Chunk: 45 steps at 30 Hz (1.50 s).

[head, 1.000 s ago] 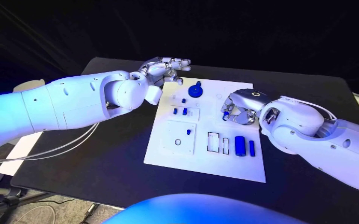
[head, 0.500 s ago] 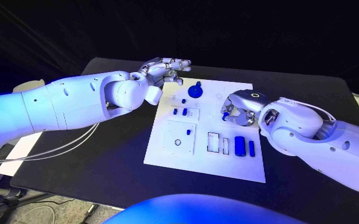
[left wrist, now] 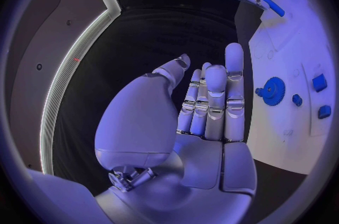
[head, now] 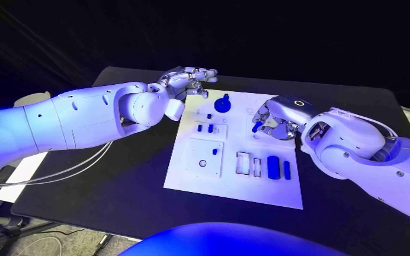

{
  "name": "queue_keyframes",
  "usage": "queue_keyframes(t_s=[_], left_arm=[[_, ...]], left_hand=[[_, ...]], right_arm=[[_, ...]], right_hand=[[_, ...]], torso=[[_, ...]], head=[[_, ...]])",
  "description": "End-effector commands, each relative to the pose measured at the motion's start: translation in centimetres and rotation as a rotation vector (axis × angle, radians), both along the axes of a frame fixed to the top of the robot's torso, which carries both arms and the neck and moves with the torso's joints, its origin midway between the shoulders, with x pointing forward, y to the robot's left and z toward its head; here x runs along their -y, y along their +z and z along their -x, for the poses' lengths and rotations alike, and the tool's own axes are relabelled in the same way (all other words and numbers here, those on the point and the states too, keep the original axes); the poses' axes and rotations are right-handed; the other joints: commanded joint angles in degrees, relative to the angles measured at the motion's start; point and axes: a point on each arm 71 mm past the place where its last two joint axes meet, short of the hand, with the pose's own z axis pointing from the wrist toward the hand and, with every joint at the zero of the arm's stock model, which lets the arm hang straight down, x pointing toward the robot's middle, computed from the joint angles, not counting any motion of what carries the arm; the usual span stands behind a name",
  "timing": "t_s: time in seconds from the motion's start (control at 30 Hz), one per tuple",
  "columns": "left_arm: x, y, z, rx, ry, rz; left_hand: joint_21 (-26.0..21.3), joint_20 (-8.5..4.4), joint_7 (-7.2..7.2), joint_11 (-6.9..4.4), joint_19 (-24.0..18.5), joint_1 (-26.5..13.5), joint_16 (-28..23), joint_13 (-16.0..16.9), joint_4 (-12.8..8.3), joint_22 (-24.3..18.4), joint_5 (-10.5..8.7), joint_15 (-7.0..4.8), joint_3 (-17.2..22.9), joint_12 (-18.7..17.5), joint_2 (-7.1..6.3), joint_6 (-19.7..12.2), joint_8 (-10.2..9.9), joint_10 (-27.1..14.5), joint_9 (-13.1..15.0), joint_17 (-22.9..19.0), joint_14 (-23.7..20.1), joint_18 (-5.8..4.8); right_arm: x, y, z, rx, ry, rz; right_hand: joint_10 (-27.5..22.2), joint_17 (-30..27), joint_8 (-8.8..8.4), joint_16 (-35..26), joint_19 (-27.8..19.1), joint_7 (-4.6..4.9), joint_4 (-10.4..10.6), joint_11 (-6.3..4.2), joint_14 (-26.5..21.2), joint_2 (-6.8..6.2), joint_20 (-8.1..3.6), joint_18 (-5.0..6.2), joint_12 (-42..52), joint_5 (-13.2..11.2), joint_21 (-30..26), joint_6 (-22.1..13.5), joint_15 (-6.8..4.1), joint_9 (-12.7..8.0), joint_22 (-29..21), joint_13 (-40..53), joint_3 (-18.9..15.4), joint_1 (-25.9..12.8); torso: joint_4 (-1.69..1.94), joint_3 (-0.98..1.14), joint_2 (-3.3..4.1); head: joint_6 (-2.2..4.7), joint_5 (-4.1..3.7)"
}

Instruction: Assemble the parts on the task board

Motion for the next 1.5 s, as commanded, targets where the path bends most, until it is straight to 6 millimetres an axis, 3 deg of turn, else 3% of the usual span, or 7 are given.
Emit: queue_keyframes(t_s=[0.03, 0.37, 0.67, 0.8, 0.93, 1.5], left_arm=[[0.2, 0.1, 0.0, 0.008, -0.017, 0.01], [0.4, 0.1, 0.0, 0.013, -0.016, 0.012], [0.7, 0.2, 0.0, 0.015, -0.021, 0.015], [0.7, 0.2, 0.0, 0.015, -0.021, 0.015], [0.7, 0.2, 0.0, 0.015, -0.022, 0.015], [1.0, 0.1, -0.1, 0.015, -0.026, 0.017]], left_hand=[[-0.28, 0.02, -0.17, 0.11, 0.28, 0.02, 0.25, 0.06, 0.04, -0.05, -0.14, 0.46, -0.38, 0.38, 0.75, -0.41, 0.35, -0.47, 0.06, -0.05, -0.03, 1.1], [-0.31, 0.01, -0.19, 0.1, 0.3, 0.1, 0.32, 0.07, 0.03, -0.08, -0.13, 0.45, -0.39, 0.45, 0.84, -0.41, 0.38, -0.49, 0.06, 0.04, 0.0, 1.1], [-0.31, 0.01, -0.19, 0.1, 0.3, 0.1, 0.32, 0.07, 0.03, -0.08, -0.13, 0.45, -0.39, 0.45, 0.84, -0.41, 0.38, -0.49, 0.06, 0.04, 0.0, 1.1], [-0.31, 0.01, -0.19, 0.1, 0.3, 0.1, 0.32, 0.07, 0.03, -0.08, -0.13, 0.45, -0.39, 0.45, 0.84, -0.41, 0.38, -0.49, 0.06, 0.04, 0.0, 1.1], [-0.31, 0.01, -0.19, 0.1, 0.3, 0.1, 0.32, 0.07, 0.03, -0.08, -0.13, 0.45, -0.39, 0.45, 0.84, -0.41, 0.38, -0.49, 0.06, 0.04, 0.0, 1.1], [-0.35, 0.0, -0.2, 0.08, 0.33, 0.22, 0.39, 0.08, -0.01, -0.11, -0.13, 0.44, -0.45, 0.56, 0.92, -0.43, 0.44, -0.55, 0.06, 0.07, 0.02, 1.11]], right_arm=[[-0.9, 0.6, 0.7, 0.014, 0.041, -0.038], [-5.4, 1.1, 3.7, -0.002, 0.191, -0.117], [-8.9, -0.9, 5.6, -0.071, 0.286, -0.13], [-9.5, -1.7, 5.6, -0.089, 0.297, -0.125], [-9.9, -2.3, 5.5, -0.102, 0.301, -0.114], [-10.8, -4.3, 5.4, -0.153, 0.307, -0.053]], right_hand=[[2.07, 0.05, 0.1, 0.4, 0.13, 0.11, -0.19, -1.57, 2.96, -0.2, -0.48, -0.29, -0.28, 0.21, 0.28, 0.41, -0.41, 0.06, 0.07, -0.07, 0.09, 0.54], [1.98, 0.11, -0.13, 0.47, 0.12, 0.26, -0.31, -1.43, 2.97, -0.32, -0.5, -0.3, -0.64, 0.23, 0.31, 0.22, -0.35, 0.01, 0.1, -0.12, 0.31, 0.27], [1.91, 0.02, -0.24, 0.42, 0.06, 0.31, -0.41, -1.38, 2.95, -0.28, -0.5, -0.27, -0.83, 0.28, 0.22, 0.12, -0.31, -0.02, -0.04, -0.13, 0.5, 0.22], [1.87, 0.02, -0.3, 0.43, 0.04, 0.34, -0.48, -1.35, 2.95, -0.26, -0.49, -0.26, -0.94, 0.32, 0.19, 0.08, -0.29, -0.04, -0.09, -0.14, 0.61, 0.21], [1.86, -0.04, -0.33, 0.39, 0.03, 0.36, -0.51, -1.34, 2.94, -0.25, -0.49, -0.26, -0.99, 0.33, 0.18, 0.06, -0.28, -0.04, -0.1, -0.14, 0.66, 0.19], [1.78, -0.13, -0.46, 0.34, -0.08, 0.46, -0.52, -1.22, 2.9, -0.33, -0.47, -0.23, -1.26, 0.34, 0.05, -0.03, -0.19, -0.07, -0.29, -0.15, 0.75, -0.17]], torso=[[-0.04, 0.03, 0.04], [-0.01, -0.02, 0.07], [0.05, -0.01, 0.1], [0.09, 0.06, 0.16], [0.0, -0.03, 0.07], [-0.05, 0.03, 0.11]], head=[[0.04, 0.18], [0.2, 0.14], [0.27, 0.27], [0.14, 0.41], [0.04, 0.56], [-0.47, 0.95]])
